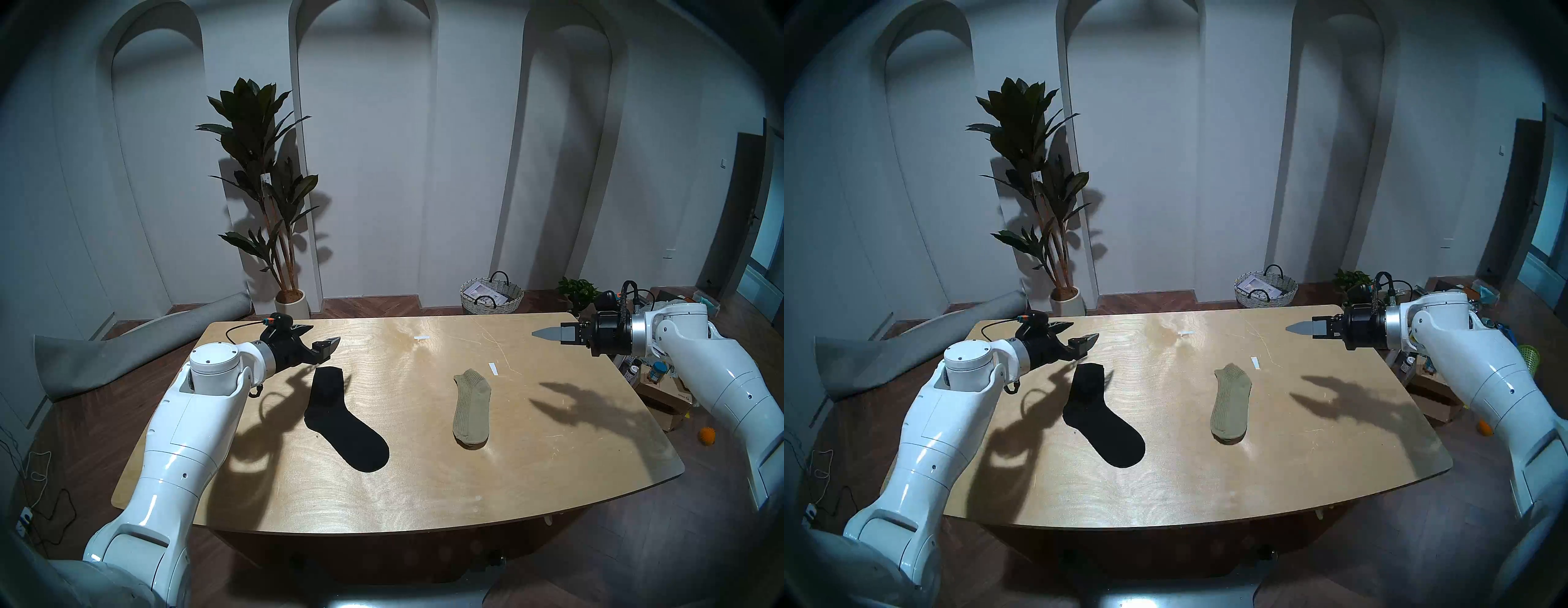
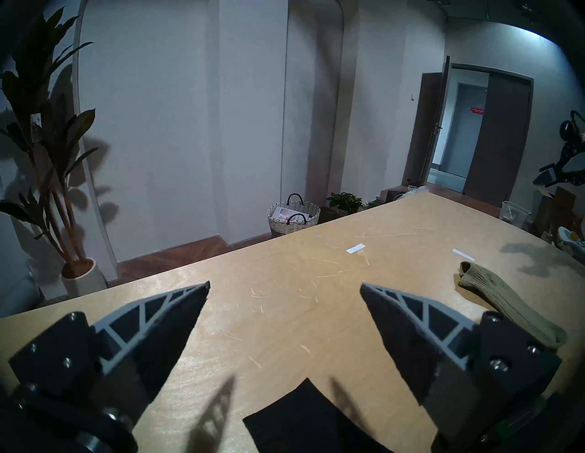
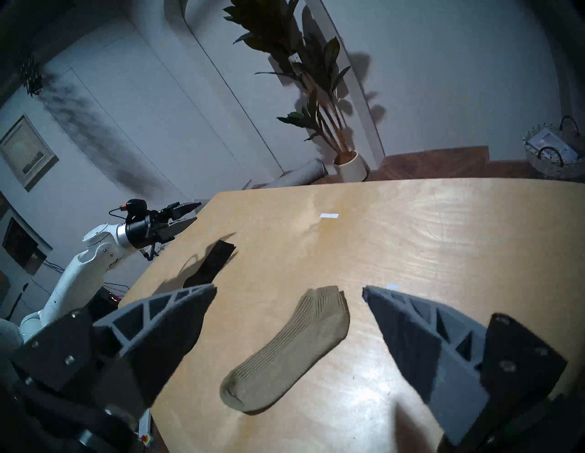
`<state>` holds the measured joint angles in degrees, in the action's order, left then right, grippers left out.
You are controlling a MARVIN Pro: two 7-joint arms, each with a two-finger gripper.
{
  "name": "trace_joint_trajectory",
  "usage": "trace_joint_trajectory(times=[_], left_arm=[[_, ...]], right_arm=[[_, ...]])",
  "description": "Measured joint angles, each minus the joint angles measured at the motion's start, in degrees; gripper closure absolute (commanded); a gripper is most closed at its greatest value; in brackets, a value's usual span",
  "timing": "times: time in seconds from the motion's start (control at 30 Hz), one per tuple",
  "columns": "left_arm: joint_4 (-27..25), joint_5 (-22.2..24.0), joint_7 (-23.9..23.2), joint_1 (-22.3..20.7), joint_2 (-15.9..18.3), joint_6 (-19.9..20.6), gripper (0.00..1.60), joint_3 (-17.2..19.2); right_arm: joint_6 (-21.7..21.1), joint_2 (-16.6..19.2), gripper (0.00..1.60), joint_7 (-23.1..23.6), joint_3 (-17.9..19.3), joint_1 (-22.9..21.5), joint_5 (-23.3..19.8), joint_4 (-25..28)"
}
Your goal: Fold socks in half once and place them neatly on the table
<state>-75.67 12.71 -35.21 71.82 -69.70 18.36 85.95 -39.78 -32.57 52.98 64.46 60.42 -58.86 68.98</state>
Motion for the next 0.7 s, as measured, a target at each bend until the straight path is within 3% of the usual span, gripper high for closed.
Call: trace_joint_trajectory(times=[0.2, 0.53, 0.7], left_arm=[[-0.01, -1.00, 2.10, -0.79, -0.42, 1.19, 0.00, 0.39], [0.22, -2.01, 4.50, -0.96, 0.25, 2.69, 0.00, 2.51], [0.56, -2.15, 5.32, -0.90, 0.54, 3.07, 0.00, 3.46]], right_arm=[[-1.69, -0.92, 0.00, 2.08, -1.35, -1.83, 1.03, -6.16], [-5.65, -3.28, 0.00, 5.79, -1.11, -3.14, -1.57, -15.94], [-7.41, -4.52, 0.00, 4.98, -1.14, -3.48, -2.42, -19.21]])
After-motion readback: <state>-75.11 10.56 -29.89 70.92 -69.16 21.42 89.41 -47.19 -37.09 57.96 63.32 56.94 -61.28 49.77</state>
